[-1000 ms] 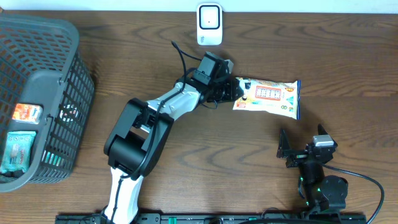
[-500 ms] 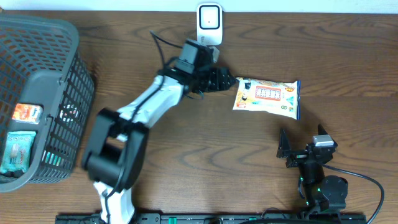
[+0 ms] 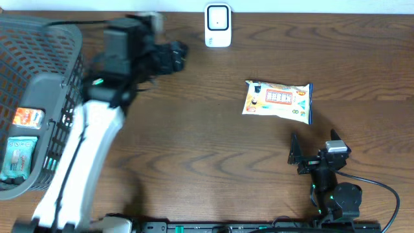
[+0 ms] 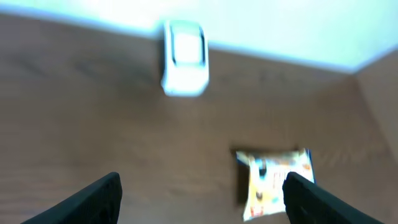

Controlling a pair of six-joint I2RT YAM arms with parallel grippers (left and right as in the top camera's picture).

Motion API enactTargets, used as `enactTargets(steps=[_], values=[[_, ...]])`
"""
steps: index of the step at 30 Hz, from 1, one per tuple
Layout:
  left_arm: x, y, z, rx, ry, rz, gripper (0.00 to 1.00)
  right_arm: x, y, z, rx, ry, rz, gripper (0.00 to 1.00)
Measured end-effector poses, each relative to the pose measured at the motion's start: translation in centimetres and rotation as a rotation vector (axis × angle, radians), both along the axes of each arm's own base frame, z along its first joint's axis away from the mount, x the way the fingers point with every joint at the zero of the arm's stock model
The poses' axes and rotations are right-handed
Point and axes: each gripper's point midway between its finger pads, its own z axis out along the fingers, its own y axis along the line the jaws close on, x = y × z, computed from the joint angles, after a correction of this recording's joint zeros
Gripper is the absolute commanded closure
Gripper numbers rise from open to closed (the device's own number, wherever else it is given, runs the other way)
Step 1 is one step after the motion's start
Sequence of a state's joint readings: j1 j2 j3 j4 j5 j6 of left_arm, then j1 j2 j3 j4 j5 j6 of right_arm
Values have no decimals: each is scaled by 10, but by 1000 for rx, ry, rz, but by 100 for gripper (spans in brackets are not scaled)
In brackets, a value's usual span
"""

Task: Scan the item barcode
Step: 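Open the left gripper and swing it back to the basket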

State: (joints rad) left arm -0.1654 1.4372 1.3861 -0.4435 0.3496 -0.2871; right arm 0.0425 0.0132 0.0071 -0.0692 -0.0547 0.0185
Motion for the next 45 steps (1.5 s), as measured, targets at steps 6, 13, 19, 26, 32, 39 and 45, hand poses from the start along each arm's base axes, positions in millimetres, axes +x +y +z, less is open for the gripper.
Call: enactTargets(steps=[6, 13, 19, 26, 32, 39, 45], values=[[-23, 90, 73, 2, -191, 221, 11, 0, 0, 0, 0, 0, 0, 1], [-61, 203, 111, 60, -296, 556, 6, 0, 0, 0, 0, 0, 0, 1], [-95, 284, 87, 84, -181, 876, 6, 0, 0, 0, 0, 0, 0, 1], [-131, 365, 10, 224, 143, 1241, 6, 0, 0, 0, 0, 0, 0, 1], [-142, 396, -53, 361, 399, 1345, 6, 0, 0, 0, 0, 0, 0, 1], [-144, 408, -100, 491, 590, 1275, 5, 0, 0, 0, 0, 0, 0, 1], [-162, 418, -129, 552, 747, 1212, 6, 0, 0, 0, 0, 0, 0, 1]])
